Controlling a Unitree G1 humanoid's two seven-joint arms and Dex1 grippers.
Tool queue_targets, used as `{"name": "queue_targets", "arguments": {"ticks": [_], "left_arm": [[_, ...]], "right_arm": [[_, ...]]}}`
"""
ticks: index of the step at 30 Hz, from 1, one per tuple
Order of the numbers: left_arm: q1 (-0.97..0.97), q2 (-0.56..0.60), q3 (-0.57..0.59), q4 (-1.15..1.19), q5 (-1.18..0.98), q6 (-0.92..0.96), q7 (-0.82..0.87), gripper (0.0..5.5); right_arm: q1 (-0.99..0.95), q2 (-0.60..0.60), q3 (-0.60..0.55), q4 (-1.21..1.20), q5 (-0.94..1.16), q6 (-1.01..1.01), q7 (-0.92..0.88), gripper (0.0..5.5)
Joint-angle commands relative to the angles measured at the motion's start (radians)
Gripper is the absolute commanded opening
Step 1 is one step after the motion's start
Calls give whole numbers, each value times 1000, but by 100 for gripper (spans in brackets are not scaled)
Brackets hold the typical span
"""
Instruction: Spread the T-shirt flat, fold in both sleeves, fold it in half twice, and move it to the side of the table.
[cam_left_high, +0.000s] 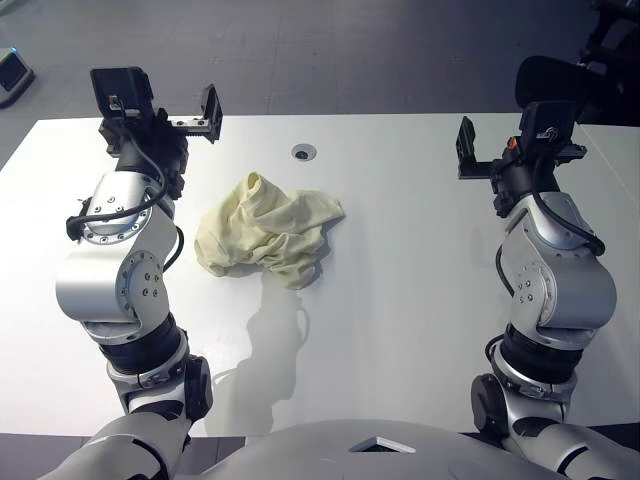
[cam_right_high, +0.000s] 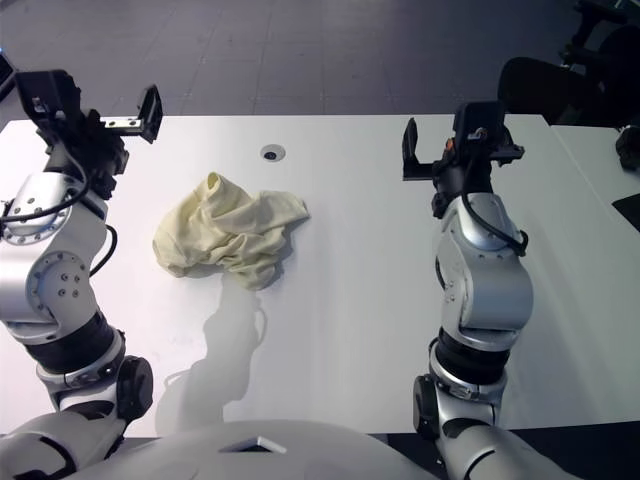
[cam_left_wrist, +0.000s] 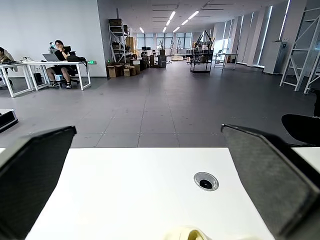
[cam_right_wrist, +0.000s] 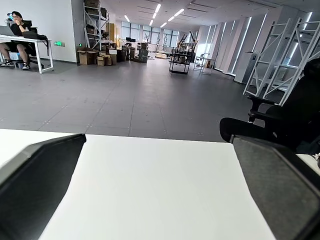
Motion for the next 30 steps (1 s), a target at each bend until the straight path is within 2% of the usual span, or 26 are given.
{"name": "queue_targets", "arguments": {"ticks": [1,30], "left_arm": [[-17,12,-8,14,10,-4,-3,540],[19,7,-8,57,36,-71,-14,540]], "right_arm": [[16,13,-7,-9,0,-7,-11,537],[10,2,23,48,-7,-73,0,537]]}}
